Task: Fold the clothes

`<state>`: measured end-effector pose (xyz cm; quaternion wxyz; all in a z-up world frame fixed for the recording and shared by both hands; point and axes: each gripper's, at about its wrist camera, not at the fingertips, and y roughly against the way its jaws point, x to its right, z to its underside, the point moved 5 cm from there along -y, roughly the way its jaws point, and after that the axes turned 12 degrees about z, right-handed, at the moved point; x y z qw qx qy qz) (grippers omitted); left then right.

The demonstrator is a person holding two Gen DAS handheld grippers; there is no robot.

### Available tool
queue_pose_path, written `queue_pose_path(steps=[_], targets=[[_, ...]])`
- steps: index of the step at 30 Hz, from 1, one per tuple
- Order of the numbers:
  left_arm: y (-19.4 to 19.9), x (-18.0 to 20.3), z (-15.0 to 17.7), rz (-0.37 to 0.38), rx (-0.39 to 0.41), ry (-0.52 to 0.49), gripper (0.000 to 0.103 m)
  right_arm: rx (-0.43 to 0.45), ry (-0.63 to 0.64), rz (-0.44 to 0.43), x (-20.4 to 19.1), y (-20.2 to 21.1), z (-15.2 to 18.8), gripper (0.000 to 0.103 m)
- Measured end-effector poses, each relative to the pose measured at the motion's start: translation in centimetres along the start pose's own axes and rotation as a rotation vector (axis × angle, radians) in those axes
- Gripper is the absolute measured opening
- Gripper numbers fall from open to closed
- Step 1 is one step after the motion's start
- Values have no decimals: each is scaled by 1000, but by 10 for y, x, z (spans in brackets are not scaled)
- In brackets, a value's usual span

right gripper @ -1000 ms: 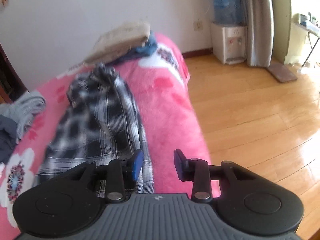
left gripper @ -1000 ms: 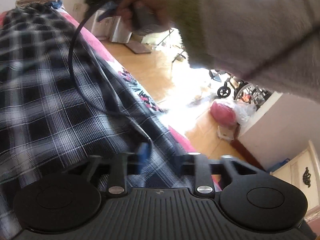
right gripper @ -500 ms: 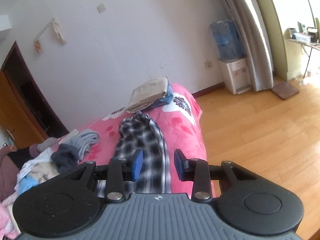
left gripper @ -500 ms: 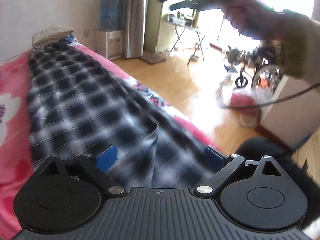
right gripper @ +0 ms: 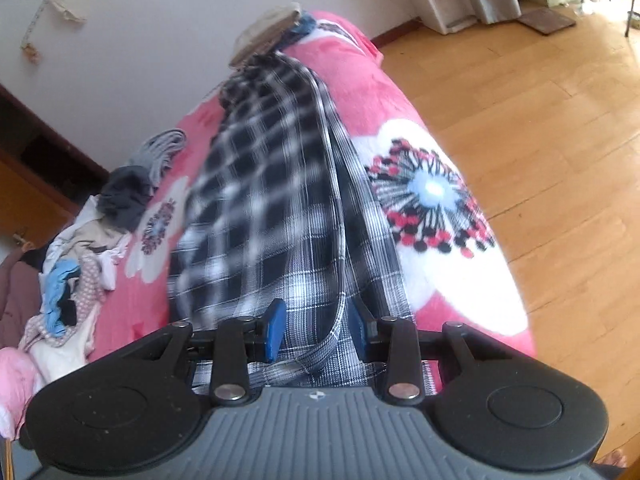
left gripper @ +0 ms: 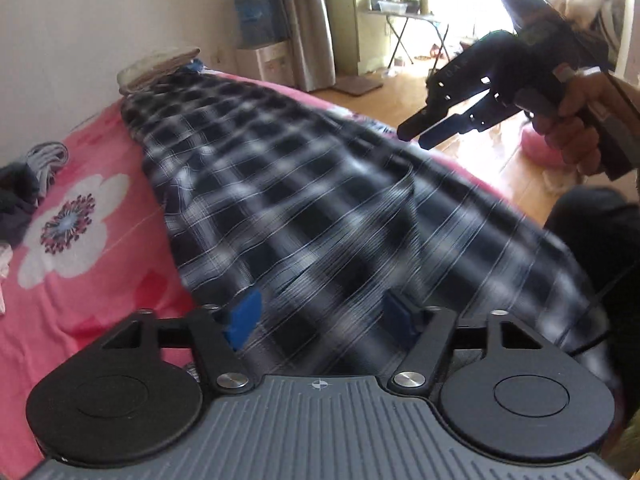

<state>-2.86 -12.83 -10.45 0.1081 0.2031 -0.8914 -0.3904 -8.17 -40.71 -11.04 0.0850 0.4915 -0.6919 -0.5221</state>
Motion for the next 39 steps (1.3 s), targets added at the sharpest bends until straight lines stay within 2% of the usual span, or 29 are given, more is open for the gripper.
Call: queue_pose_path(steps=[1, 7, 14, 17, 19, 21, 25, 28, 31, 35, 39], targets=[[-2, -3, 2, -2, -3, -6, 58, -10, -16, -4, 1, -3, 2, 37], [-10, -18, 7, -14, -15, -66, 57, -48, -36, -13, 1, -20, 9, 37], [-39, -26, 18, 62, -113, -111, 54, -85, -32, 12, 1, -35, 12, 37], [-40, -27, 19, 85, -108, -81, 50, -78, -31, 17, 1, -34, 9, 37], [-39, -27, 19, 99, -103, -61, 39, -70, -26, 20, 1, -34, 6, 37], [-39, -25, 20, 121, -107, -51, 18, -60, -19, 28, 1, -35, 1, 37], [-35, -15, 19, 133, -112, -70, 3, -40, 11, 47, -4, -38, -8, 37], [-27, -10, 15, 163, -93, -50, 1, -19, 49, 72, -10, -42, -15, 37], [-17, -1, 11, 210, -76, -25, 0, 1, 109, 113, -15, -49, -21, 37], [-5, 20, 6, 339, -65, 19, 0, 5, 177, 135, -19, -61, -24, 36], [5, 55, 1, 468, -51, 17, 0, 23, 205, 133, -21, -65, -27, 35]])
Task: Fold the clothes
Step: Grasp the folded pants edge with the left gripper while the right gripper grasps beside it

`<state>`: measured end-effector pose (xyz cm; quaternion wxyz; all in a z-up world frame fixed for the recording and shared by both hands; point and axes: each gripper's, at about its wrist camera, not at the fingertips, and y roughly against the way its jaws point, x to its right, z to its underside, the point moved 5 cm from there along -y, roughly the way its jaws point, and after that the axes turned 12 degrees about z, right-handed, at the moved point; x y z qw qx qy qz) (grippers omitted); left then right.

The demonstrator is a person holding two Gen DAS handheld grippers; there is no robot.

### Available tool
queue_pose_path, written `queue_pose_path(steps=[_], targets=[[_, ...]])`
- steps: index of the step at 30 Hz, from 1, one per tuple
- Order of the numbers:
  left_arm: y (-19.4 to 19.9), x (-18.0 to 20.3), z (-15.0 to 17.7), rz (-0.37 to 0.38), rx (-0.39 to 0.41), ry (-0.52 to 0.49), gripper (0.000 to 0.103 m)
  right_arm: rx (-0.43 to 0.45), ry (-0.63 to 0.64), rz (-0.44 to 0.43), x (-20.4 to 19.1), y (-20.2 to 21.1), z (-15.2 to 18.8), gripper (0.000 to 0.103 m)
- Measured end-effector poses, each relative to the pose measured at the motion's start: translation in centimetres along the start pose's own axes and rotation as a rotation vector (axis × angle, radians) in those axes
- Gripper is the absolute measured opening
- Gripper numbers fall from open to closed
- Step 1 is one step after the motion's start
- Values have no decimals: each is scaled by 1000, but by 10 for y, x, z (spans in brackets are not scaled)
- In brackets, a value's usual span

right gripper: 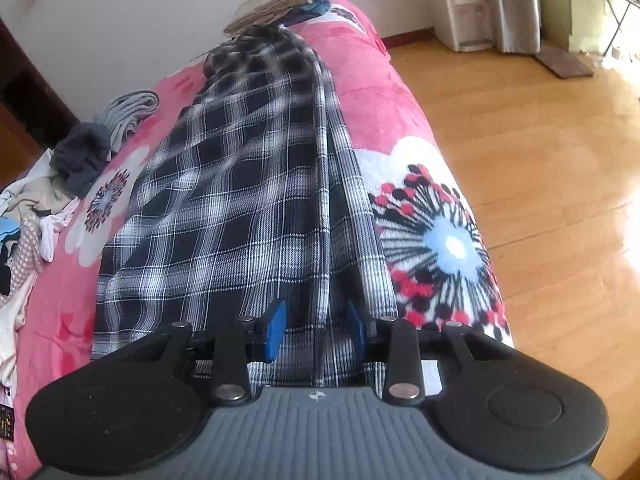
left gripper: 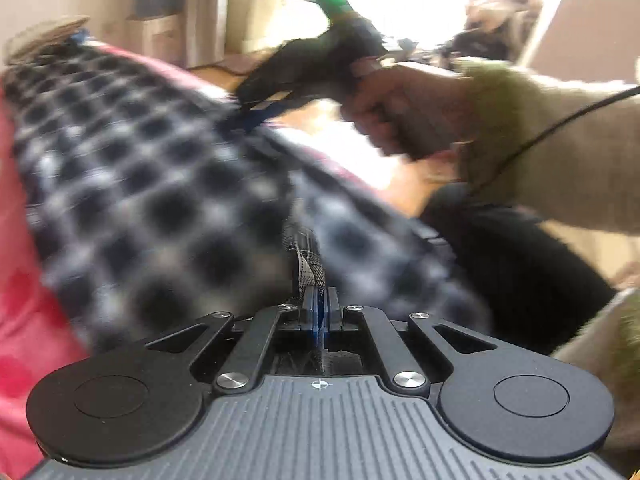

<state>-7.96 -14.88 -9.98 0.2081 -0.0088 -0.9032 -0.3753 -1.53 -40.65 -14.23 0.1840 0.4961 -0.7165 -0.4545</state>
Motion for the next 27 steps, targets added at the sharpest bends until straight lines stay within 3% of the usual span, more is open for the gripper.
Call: queue_pose_path(steps=[4, 6, 7, 11, 15, 27], targets=[[-15, 23, 0, 58, -30, -65, 0, 35, 20, -7, -2, 6, -2, 23], [-22, 30, 0, 76, -35, -76, 0, 53, 29, -5, -2, 9, -2, 3], [-24, 32, 0, 92, -29, -65, 0, 63, 35, -2, -1, 10, -3, 1], [-23, 36, -10, 159, 17, -37, 0, 96, 39, -14, 1, 20, -6, 0], [-26, 46, -20, 154, 41, -102, 0, 113, 6, -32, 9, 29, -12, 0], [-43, 40, -26, 212, 28, -79, 0, 130, 18, 9, 24, 29, -13, 0]])
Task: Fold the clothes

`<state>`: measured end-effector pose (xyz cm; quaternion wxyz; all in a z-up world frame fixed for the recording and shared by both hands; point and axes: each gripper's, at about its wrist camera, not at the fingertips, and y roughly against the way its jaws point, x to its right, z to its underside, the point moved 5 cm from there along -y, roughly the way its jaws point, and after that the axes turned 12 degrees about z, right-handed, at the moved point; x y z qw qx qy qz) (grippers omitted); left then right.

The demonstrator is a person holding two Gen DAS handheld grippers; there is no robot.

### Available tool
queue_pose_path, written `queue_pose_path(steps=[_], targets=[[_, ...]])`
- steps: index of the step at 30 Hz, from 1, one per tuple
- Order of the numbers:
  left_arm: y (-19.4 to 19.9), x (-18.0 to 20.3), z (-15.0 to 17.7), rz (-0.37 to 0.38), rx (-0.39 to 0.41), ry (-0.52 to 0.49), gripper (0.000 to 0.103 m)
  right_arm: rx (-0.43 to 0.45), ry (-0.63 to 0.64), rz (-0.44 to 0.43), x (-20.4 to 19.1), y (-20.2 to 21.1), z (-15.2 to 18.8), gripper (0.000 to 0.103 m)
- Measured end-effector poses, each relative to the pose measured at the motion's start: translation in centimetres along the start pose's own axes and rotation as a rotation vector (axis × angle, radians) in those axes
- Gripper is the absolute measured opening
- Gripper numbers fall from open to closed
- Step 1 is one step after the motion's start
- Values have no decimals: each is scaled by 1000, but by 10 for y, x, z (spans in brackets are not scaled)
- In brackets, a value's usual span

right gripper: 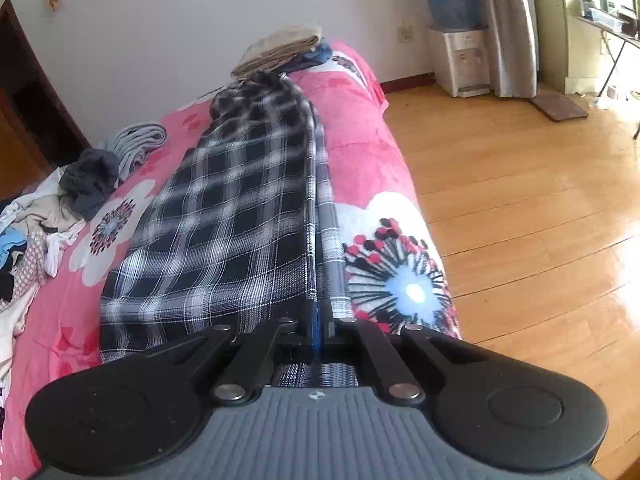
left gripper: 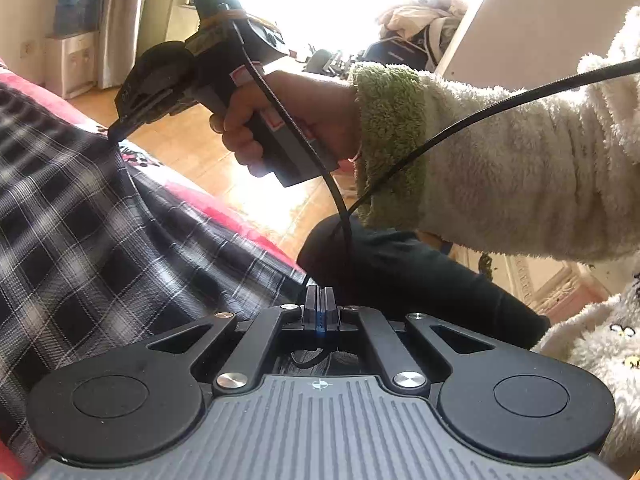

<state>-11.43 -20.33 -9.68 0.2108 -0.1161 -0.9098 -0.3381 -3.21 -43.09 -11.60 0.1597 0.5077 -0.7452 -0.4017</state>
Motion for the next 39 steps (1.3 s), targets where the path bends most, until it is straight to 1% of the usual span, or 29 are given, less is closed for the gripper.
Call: queue_pose_path(steps=[6, 9, 12, 14, 15, 16, 17, 18, 19, 20, 21, 22, 24, 25, 26, 28, 30, 31, 32, 33, 35, 36, 38, 39], targets=[[-2, -7, -2, 3, -2, 0, 0, -5, -1, 52, 11, -10, 3, 0], [-7, -13, 2, -12, -21, 9, 0, -20, -11, 72, 17, -19, 8, 0], [-10, -25, 8, -34, -44, 59, 0, -50, -14, 76, 19, -32, 16, 0], [-3, -32, 10, -61, -41, 105, 0, -64, -36, 68, 21, -36, 17, 0], [4, -35, 10, -72, -29, 124, 4, -71, -54, 58, 23, -35, 15, 2], [11, -36, 9, -81, -17, 140, 15, -77, -86, 54, 28, -30, 13, 2], [20, -37, 8, -96, -7, 152, 22, -80, -121, 37, 33, -24, 11, 3], [32, -38, 7, -117, 2, 160, 37, -81, -155, 17, 39, -16, 10, 6], [43, -38, 6, -138, 10, 152, 44, -75, -190, -13, 46, -5, 9, 8], [54, -38, 5, -160, 13, 136, 46, -68, -221, -42, 53, 7, 8, 13], [66, -37, 4, -185, 11, 117, 53, -59, -231, -61, 59, 22, 8, 19], [77, -36, 3, -208, 1, 101, 60, -45, -223, -72, 64, 38, 7, 21], [97, -32, 1, -247, -23, 66, 63, -18, -199, -94, 74, 73, 8, 23], [104, -30, 0, -262, -38, 51, 67, -4, -184, -106, 79, 91, 8, 24], [108, -29, 0, -275, -57, 34, 68, 7, -169, -117, 84, 109, 8, 27], [110, -23, 2, -288, -111, -11, 75, 8, -139, -143, 90, 142, 11, 34], [102, -18, 7, -284, -170, -41, 81, -21, -93, -176, 89, 168, 20, 48], [95, -16, 11, -282, -194, -51, 81, -54, -91, -193, 86, 173, 27, 50], [87, -17, 16, -287, -210, -59, 82, -100, -106, -216, 81, 174, 39, 51], [78, -20, 22, -311, -226, -74, 82, -147, -120, -238, 76, 174, 50, 51], [54, -24, 35, -391, -272, -102, 81, -241, -164, -268, 65, 167, 79, 51], [47, -25, 40, -407, -289, -103, 78, -283, -190, -270, 59, 160, 95, 51], [39, -24, 47, -410, -297, -90, 78, -335, -228, -272, 47, 147, 120, 51], [40, -24, 47, -407, -286, -81, 78, -348, -254, -286, 42, 143, 128, 51]])
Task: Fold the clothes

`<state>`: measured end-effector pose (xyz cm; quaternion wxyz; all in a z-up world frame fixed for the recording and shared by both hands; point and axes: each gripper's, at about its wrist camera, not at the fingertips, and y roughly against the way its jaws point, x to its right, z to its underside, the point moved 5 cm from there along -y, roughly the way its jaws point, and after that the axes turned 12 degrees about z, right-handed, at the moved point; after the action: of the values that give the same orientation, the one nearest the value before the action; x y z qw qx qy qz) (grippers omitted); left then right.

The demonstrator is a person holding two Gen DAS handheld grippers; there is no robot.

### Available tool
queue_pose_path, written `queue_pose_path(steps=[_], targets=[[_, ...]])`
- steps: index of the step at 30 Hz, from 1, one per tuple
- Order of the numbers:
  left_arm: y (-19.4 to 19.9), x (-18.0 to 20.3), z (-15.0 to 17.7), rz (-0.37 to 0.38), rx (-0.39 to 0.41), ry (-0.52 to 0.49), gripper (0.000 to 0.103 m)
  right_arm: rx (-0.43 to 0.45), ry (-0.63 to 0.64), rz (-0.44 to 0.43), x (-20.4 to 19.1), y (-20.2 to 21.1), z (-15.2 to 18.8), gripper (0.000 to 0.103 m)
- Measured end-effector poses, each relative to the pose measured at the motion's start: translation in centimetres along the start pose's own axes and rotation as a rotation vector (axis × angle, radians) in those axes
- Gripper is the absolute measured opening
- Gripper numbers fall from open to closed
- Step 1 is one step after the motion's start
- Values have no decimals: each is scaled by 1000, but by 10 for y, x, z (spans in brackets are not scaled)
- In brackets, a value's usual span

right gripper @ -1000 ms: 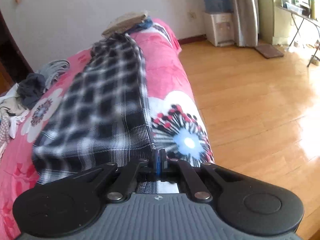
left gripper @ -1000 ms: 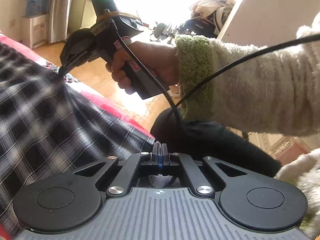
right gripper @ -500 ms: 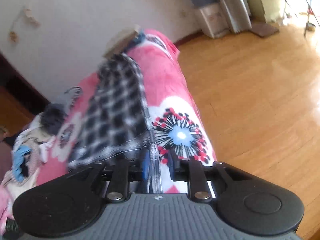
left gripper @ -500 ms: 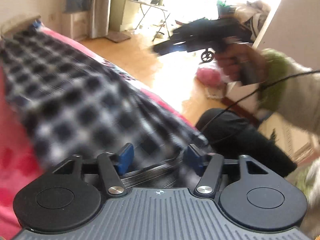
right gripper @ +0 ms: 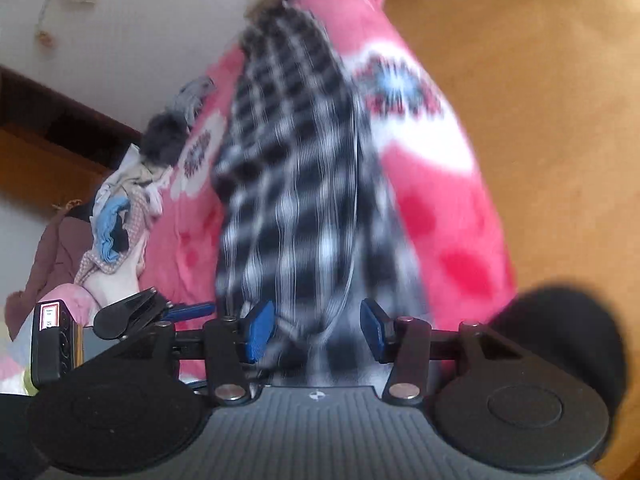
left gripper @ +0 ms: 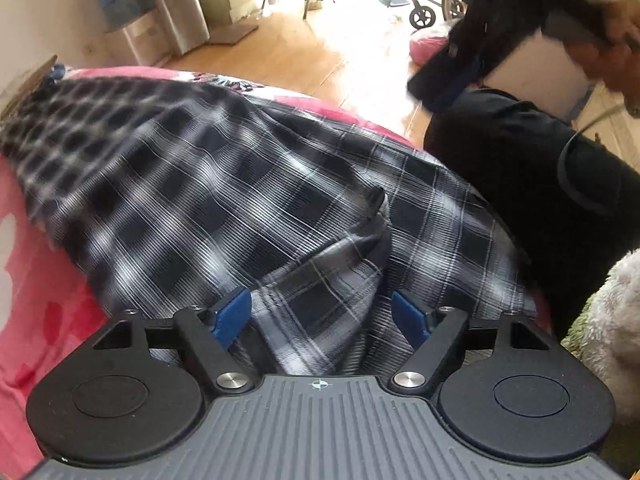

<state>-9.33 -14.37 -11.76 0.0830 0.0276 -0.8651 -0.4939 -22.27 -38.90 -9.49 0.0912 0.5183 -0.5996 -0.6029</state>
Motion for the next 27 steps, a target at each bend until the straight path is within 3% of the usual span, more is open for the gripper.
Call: queue_pose_path(steps=[5, 8, 10, 13, 16, 18, 21, 22, 27], targets=[[9, -12, 5, 40, 23, 91, 78, -47, -73, 1, -3, -34, 21, 51], [6, -21, 8, 72, 30, 190, 70, -59, -127, -1, 1, -45, 25, 47], [3, -31, 12, 106, 33, 262, 63, -4, -47, 20, -8, -42, 22, 47], [5, -36, 20, 129, 36, 300, 61, 71, 176, 45, -36, -37, 17, 47], [8, -38, 26, 134, 39, 314, 61, 54, 368, 72, -63, -50, 15, 47], [8, -41, 29, 134, 43, 333, 61, 33, 427, 99, -71, -61, 15, 47], [4, -48, 30, 147, 58, 386, 61, 3, 399, 99, -69, -66, 14, 47], [2, -50, 30, 157, 64, 406, 56, -1, 384, 93, -68, -67, 15, 47], [-7, -53, 27, 185, 80, 444, 47, 8, 214, 135, -42, -62, 5, 47]])
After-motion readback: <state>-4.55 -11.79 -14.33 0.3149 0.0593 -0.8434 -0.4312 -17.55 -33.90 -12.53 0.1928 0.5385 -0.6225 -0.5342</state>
